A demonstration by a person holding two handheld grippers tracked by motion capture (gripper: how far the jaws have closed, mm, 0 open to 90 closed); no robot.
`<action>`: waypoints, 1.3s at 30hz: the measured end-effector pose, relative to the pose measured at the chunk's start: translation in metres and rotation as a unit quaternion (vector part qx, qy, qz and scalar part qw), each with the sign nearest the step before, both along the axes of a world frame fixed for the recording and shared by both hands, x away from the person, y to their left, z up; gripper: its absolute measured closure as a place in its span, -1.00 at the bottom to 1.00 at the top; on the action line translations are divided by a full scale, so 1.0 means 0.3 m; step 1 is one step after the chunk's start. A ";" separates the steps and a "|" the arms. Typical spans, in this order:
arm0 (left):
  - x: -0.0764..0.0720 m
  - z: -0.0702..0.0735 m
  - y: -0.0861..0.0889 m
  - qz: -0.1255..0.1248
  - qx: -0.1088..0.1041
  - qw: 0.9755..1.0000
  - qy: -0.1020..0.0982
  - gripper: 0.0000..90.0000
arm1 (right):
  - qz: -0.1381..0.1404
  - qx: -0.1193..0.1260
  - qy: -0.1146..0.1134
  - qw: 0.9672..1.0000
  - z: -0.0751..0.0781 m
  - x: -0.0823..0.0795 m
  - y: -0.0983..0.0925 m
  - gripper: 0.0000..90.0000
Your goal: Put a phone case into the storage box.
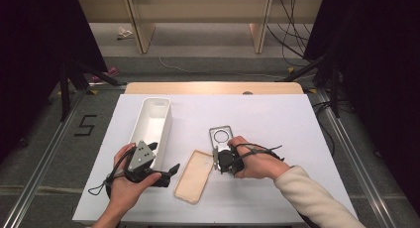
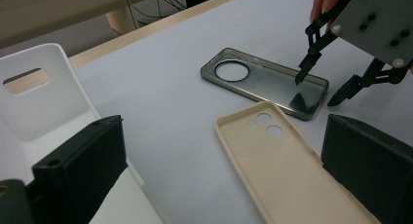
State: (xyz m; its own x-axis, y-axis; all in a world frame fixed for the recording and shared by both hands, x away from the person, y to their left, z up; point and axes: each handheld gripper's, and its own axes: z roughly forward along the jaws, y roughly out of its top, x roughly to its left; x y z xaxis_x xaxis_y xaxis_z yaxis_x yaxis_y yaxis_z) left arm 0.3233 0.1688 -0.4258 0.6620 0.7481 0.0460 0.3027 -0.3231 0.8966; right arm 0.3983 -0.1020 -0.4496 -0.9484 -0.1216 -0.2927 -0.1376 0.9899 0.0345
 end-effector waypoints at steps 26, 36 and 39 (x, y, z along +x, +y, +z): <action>0.000 0.001 -0.001 -0.001 0.000 1.000 -0.002 -0.96 | 0.007 -0.013 -0.009 1.000 -0.010 -0.007 0.017 0.18; 0.000 0.001 -0.001 -0.001 0.000 1.000 -0.002 -0.96 | 0.005 -0.013 -0.016 1.000 -0.016 -0.007 0.019 0.24; 0.000 0.001 -0.001 -0.001 0.000 1.000 -0.002 -0.96 | 0.003 -0.013 -0.015 1.000 -0.018 -0.008 0.020 0.28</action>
State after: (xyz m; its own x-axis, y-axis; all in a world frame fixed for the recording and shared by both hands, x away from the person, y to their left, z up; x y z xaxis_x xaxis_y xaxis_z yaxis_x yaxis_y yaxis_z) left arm 0.3232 0.1684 -0.4254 0.6634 0.7467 0.0486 0.2992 -0.3243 0.8974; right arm 0.3959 -0.0961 -0.4551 -0.9386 -0.1354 -0.3174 -0.1444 0.9895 0.0047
